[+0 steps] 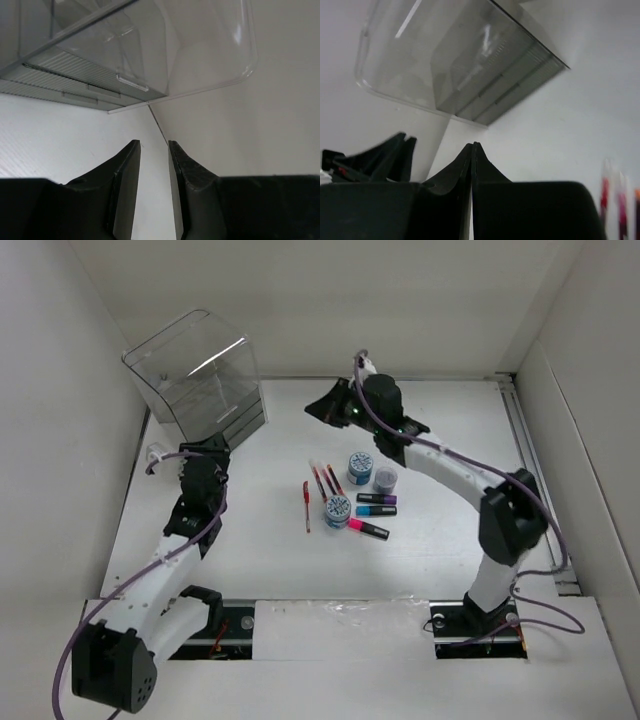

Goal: Sort the stationery into containers
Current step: Move the storage box to the corner of the board.

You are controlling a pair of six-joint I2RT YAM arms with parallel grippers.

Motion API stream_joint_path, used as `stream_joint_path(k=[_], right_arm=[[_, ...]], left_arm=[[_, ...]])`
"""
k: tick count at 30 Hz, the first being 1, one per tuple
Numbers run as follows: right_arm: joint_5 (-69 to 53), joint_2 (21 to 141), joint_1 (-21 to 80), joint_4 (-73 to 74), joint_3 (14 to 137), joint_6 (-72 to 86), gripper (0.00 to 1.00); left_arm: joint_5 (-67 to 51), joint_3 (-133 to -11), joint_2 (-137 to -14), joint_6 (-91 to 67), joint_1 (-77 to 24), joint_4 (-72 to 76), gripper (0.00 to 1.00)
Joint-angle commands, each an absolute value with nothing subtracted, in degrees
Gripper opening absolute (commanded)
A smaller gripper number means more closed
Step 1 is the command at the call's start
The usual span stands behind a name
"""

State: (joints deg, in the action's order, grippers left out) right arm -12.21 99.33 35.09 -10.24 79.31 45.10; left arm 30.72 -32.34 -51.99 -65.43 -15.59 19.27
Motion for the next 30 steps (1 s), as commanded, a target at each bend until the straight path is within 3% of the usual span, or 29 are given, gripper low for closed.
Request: stream_joint_path(k=[1, 4, 6, 7, 8, 10, 13, 18, 20, 22, 23, 24, 25, 26, 30], right_arm=[[-19.3, 110.0, 33.6, -13.1, 93.1, 43.6, 0.04], [-22.5, 118.3, 32.9, -11.7, 106.9, 45.0, 0.00], [-24.3, 125.7, 32.9, -10.8, 113.6, 46.1, 0.00], [-26.2, 131.7, 32.9, -10.8, 121.6, 46.8, 0.34], [-26.2, 131.7, 32.9, -10.8, 121.6, 46.8, 0.35], [-26.2, 136.7, 33.4, -9.5, 128.4, 46.8, 0.61], [-25.5, 141.9, 33.4, -9.5, 135.5, 46.8, 0.71], [-23.0, 149.0, 33.4, -9.5, 145.5, 47.4, 0.81], [-21.6, 150.3, 33.9, -12.2, 146.1, 48.9, 0.79], [-20.4, 150.8, 33.9, -13.0, 146.1, 49.7, 0.69], [-20.4, 150.8, 33.9, -13.7, 146.1, 49.7, 0.60], [-19.4, 150.8, 33.9, -13.7, 145.1, 51.2, 0.41], [-18.8, 150.3, 33.9, -14.6, 143.8, 52.0, 0.32], [-16.4, 149.8, 33.9, -17.0, 140.6, 53.9, 0.19], [-11.3, 151.2, 33.9, -14.4, 143.7, 57.1, 0.09]], left_arm=[[34.8, -30.5, -46.5, -63.4, -15.3, 13.8, 0.25], [37.8, -29.3, -43.9, -62.8, -15.3, 13.2, 0.25], [38.8, -29.3, -45.4, -62.8, -15.3, 11.6, 0.18], [39.3, -31.1, -47.7, -62.8, -15.3, 9.7, 0.17], [39.3, -31.1, -47.7, -62.8, -15.3, 9.7, 0.17], [40.7, -31.6, -48.3, -62.8, -15.3, 9.1, 0.18], [41.3, -31.6, -49.6, -62.3, -15.3, 9.1, 0.28], [42.4, -32.3, -55.0, -62.3, -15.3, 6.3, 0.35], [42.9, -32.8, -55.6, -63.7, -15.3, 4.9, 0.35], [42.3, -32.8, -56.4, -64.2, -14.2, 4.9, 0.27], [41.1, -32.3, -56.9, -64.2, -13.0, 4.9, 0.20], [39.3, -32.3, -57.0, -64.2, -11.4, 5.4, 0.05], [33.8, -31.6, -57.0, -64.2, -7.4, 6.4, 0.00], [28.8, -31.0, -57.0, -64.2, -5.5, 8.8, 0.00], [29.3, -33.3, -57.0, -64.2, -3.3, 6.3, 0.00]])
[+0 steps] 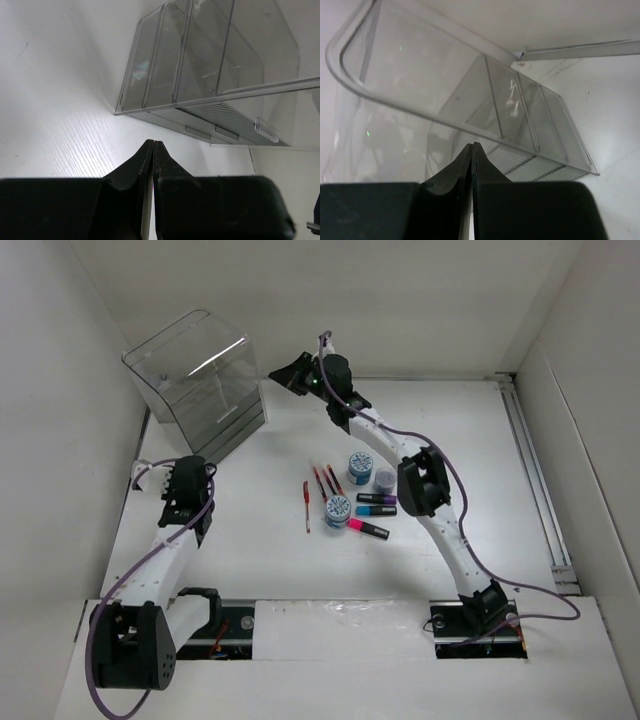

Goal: Sort the stationery into containers
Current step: Move the storage box to the corner of the board.

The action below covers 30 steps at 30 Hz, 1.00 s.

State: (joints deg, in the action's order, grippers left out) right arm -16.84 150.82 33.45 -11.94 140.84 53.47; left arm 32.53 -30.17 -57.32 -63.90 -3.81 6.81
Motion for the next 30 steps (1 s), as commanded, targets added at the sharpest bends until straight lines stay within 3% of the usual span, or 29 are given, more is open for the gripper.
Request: stream_joint_path(k=[1, 4, 7, 14, 17, 18, 19, 21, 24, 28, 30], right_arm=[[-9.5, 151.8, 33.9, -13.2, 145.4, 58.7, 0.04], [-6.6, 155.3, 33.9, -13.2, 151.2, 64.0, 0.04], [-6.1, 157.5, 33.9, -18.6, 153.5, 68.3, 0.13], [-6.8, 160.6, 34.5, -23.3, 154.8, 71.5, 0.21], [-8.6, 158.1, 34.5, -26.0, 147.6, 70.1, 0.23], [-9.5, 156.6, 34.5, -26.0, 146.3, 70.0, 0.25], [-11.7, 156.6, 33.8, -26.7, 145.6, 70.0, 0.26], [-14.5, 155.8, 33.3, -26.7, 144.9, 70.0, 0.29], [-16.9, 153.3, 33.3, -30.3, 137.4, 70.0, 0.34], [-16.3, 144.3, 33.3, -35.4, 123.8, 70.0, 0.50], [-16.3, 140.8, 32.7, -36.5, 119.1, 70.0, 0.63]], left_arm=[[30.0, -34.2, -56.4, -64.9, -3.3, 3.1, 0.00], [33.5, -37.1, -56.4, -66.4, -3.3, 0.3, 0.00], [31.4, -43.3, -60.0, -67.7, 1.0, -4.6, 0.00], [29.7, -47.7, -62.9, -65.6, 6.5, -7.6, 0.00], [27.7, -46.2, -56.8, -60.5, 6.5, -3.7, 0.19], [26.6, -44.1, -54.5, -58.7, 6.5, -2.6, 0.29], [24.8, -43.1, -49.8, -56.5, 6.5, -0.3, 0.45], [24.8, -42.5, -46.0, -53.3, 6.5, -1.1, 0.53], [21.4, -46.0, -43.9, -48.7, 6.5, -3.1, 0.51], [17.0, -55.0, -51.0, -43.3, 6.5, -7.8, 0.46], [13.6, -60.4, -57.3, -39.8, 6.5, -12.4, 0.44]])
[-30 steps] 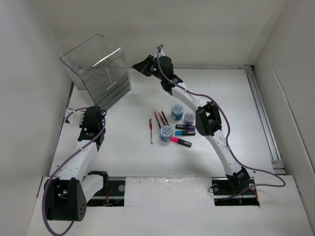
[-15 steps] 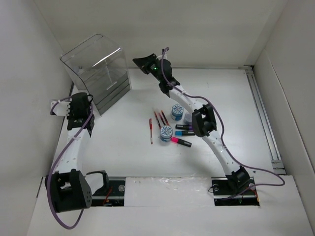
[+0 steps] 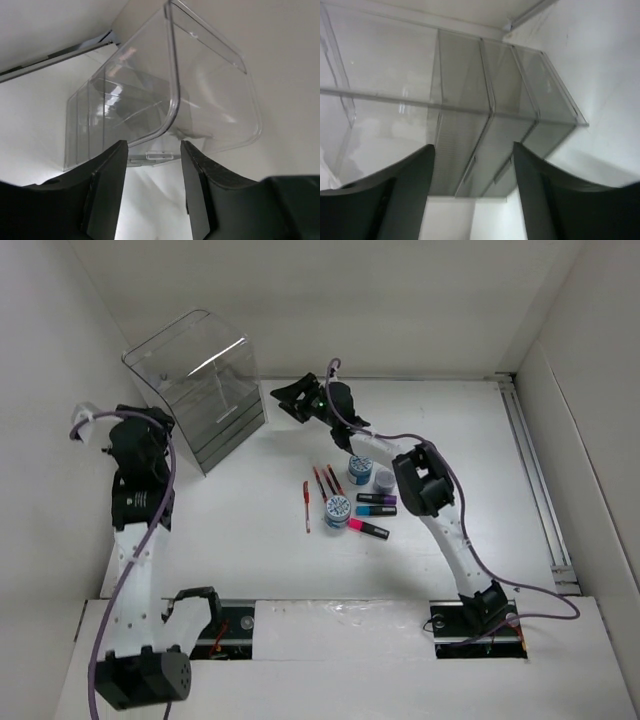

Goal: Sort the stationery into containers
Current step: Move the storage box to the corner of the board.

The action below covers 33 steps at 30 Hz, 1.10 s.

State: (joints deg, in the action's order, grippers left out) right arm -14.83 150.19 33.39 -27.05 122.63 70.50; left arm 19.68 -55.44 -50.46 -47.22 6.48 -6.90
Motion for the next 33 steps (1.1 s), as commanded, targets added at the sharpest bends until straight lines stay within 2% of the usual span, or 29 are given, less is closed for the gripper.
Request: stream_joint_path(k=[1, 2, 3, 8, 10, 12, 16, 25, 30, 33], right_arm=[[-17.2, 138.9, 32.2, -37.3, 114.1, 70.0, 0.72], [-17.8, 134.7, 32.2, -37.9, 111.3, 69.5, 0.95], [-18.4, 132.2, 31.6, -37.9, 108.3, 68.8, 0.98], [-17.8, 116.6, 30.4, -38.5, 89.2, 65.4, 0.95], [-19.6, 110.1, 29.8, -36.7, 86.4, 63.4, 0.92], [-20.1, 104.9, 29.8, -31.4, 84.7, 61.4, 0.92], [-21.4, 97.4, 29.8, -29.9, 80.3, 57.1, 0.92], [-24.8, 91.8, 29.8, -29.4, 76.4, 54.1, 0.92], [-25.9, 93.0, 30.9, -29.4, 76.4, 53.6, 0.92], [-25.9, 93.0, 31.5, -29.4, 76.4, 53.1, 0.93]], left_arm=[[12.8, -61.7, -59.0, -38.2, 6.5, -13.7, 0.42], [12.7, -64.4, -60.5, -37.0, 6.0, -15.4, 0.41], [14.5, -65.2, -62.6, -37.0, 5.5, -18.5, 0.41], [14.6, -65.8, -63.2, -32.5, 4.1, -19.4, 0.41], [15.6, -66.4, -63.7, -31.9, 4.1, -20.0, 0.41], [17.0, -66.4, -64.4, -31.4, 4.1, -20.0, 0.39], [17.8, -65.7, -66.2, -29.4, 4.1, -20.0, 0.39], [15.4, -65.7, -70.5, -25.6, 4.1, -15.5, 0.37], [15.5, -66.2, -71.9, -22.9, 4.1, -12.6, 0.29], [16.0, -66.2, -73.0, -21.6, 4.1, -12.0, 0.20]])
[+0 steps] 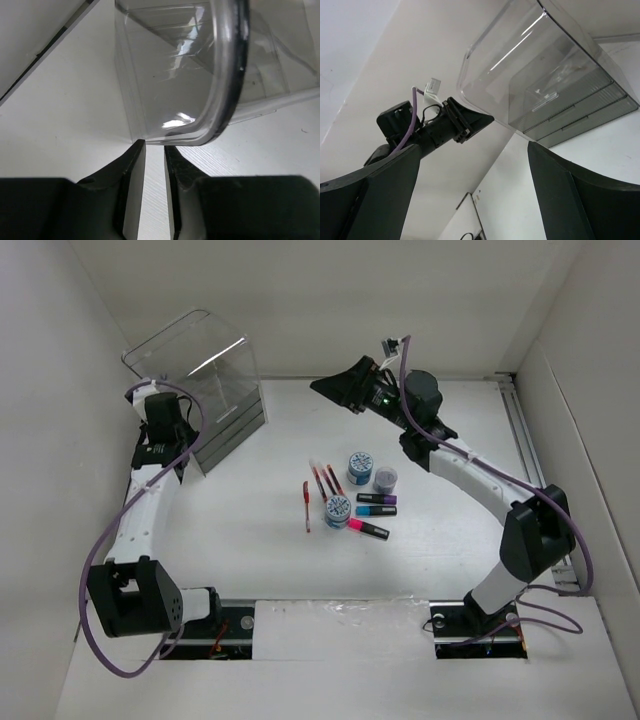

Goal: Sort the stationery into containers
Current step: Move the storage box to the corner of the board.

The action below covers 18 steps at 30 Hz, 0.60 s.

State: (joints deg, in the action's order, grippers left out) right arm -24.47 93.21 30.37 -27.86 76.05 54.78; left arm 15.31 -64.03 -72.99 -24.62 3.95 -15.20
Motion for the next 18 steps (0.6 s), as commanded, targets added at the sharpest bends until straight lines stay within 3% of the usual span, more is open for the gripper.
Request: stream_joint_path(k=[1, 5, 11, 15, 18], right_arm=[[-25.9, 93.5, 31.5, -29.4, 76.4, 53.1, 0.93], [-25.9, 93.5, 31.5, -29.4, 76.4, 52.6, 0.93], [-26.5, 94.0, 31.5, -29.4, 76.4, 52.6, 0.94], [-27.0, 94.0, 31.5, -29.4, 76.4, 52.6, 0.94], [-27.0, 93.5, 31.5, -29.9, 75.8, 52.6, 0.94]], left_arm=[[16.0, -66.8, -73.0, -21.6, 4.1, -12.0, 0.17], [16.7, -66.1, -73.0, -20.6, 4.1, -10.9, 0.11], [19.9, -65.4, -74.8, -19.3, 4.1, -10.4, 0.11], [22.5, -65.4, -75.3, -18.8, 4.1, -10.4, 0.00], [22.5, -64.2, -75.3, -18.2, 4.1, -9.8, 0.00]])
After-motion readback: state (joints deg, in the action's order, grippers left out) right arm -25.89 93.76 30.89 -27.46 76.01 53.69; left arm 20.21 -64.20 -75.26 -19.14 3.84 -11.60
